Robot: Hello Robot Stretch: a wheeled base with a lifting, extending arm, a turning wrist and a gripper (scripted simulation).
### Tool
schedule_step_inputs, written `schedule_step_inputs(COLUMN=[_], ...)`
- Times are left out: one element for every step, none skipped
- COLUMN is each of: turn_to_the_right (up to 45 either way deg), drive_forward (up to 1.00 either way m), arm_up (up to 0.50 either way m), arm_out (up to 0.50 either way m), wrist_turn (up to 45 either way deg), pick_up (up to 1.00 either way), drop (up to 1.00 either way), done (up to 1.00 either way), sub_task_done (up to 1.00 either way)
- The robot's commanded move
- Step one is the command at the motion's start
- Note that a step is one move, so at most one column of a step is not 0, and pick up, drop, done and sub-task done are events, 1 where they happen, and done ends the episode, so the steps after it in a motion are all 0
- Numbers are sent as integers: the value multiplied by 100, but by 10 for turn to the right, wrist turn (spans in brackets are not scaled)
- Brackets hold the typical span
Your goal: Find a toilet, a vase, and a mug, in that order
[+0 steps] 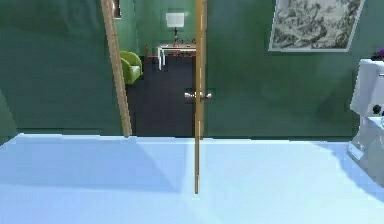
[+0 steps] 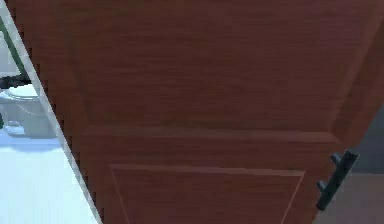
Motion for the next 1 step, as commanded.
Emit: schedule_step_inputs(turn_to_the_right=[30], drive_forward=[0], arm_up=[0], arm_out=[0], wrist_turn=[0], pick_up=[0], drop=[0], done=[0], sub_task_done=[0])
